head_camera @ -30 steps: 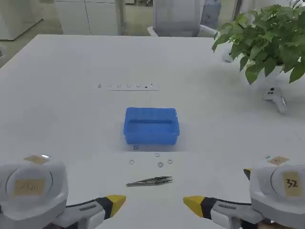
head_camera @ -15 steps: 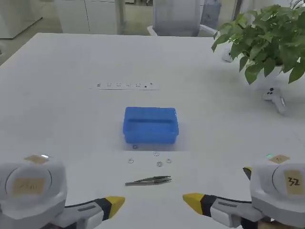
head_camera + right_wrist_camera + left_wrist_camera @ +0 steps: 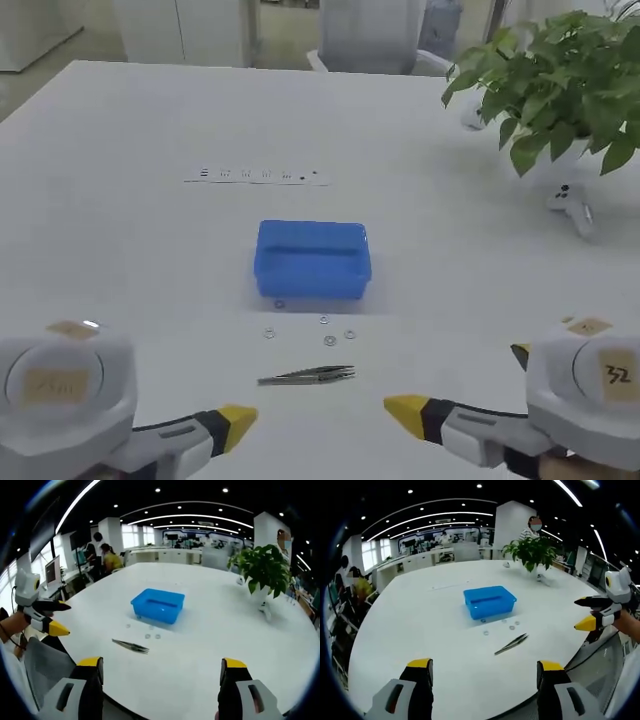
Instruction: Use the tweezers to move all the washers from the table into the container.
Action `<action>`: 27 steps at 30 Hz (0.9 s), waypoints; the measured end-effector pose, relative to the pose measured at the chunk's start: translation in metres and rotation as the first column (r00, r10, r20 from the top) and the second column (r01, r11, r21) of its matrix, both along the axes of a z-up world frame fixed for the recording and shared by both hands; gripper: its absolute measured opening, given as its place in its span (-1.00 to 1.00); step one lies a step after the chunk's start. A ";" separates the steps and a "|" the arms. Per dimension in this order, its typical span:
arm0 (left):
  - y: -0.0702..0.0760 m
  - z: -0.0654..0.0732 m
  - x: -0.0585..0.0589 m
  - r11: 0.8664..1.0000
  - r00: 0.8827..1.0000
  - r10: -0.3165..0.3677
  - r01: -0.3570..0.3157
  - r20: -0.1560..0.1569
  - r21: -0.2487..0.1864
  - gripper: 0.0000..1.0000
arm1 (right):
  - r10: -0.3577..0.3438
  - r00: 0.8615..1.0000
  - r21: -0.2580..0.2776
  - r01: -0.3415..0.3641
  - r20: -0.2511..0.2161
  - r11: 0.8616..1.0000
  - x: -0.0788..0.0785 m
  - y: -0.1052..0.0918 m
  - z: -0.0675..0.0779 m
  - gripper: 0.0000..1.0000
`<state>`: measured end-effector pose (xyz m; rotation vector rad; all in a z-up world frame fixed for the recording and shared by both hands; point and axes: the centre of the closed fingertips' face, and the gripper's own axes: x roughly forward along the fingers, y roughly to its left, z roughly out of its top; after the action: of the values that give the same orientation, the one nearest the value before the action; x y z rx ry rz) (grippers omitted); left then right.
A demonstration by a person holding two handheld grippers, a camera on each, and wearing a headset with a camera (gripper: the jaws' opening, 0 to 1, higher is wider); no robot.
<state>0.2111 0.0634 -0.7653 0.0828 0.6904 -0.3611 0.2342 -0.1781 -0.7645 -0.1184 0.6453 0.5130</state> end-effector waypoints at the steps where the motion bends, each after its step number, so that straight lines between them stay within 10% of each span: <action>1: -0.001 0.000 0.001 1.000 1.000 -0.003 0.003 -0.001 0.000 0.76 | 0.002 1.000 0.001 -0.002 0.000 1.000 0.000 0.001 0.000 0.92; 17: -0.014 -0.022 0.020 0.992 0.989 -0.129 0.129 -0.075 -0.009 0.10 | 0.042 0.998 -0.022 -0.043 -0.035 0.999 0.008 0.012 -0.008 0.65; 27: -0.042 -0.042 0.036 0.934 0.931 -0.356 0.356 -0.078 -0.010 -0.59 | 0.086 0.993 -0.061 -0.092 -0.085 0.994 0.004 0.020 -0.026 0.53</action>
<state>0.2475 0.0218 -0.8076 0.2006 0.7543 -0.7155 0.2387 -0.1580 -0.7900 -0.1883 0.7403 0.5854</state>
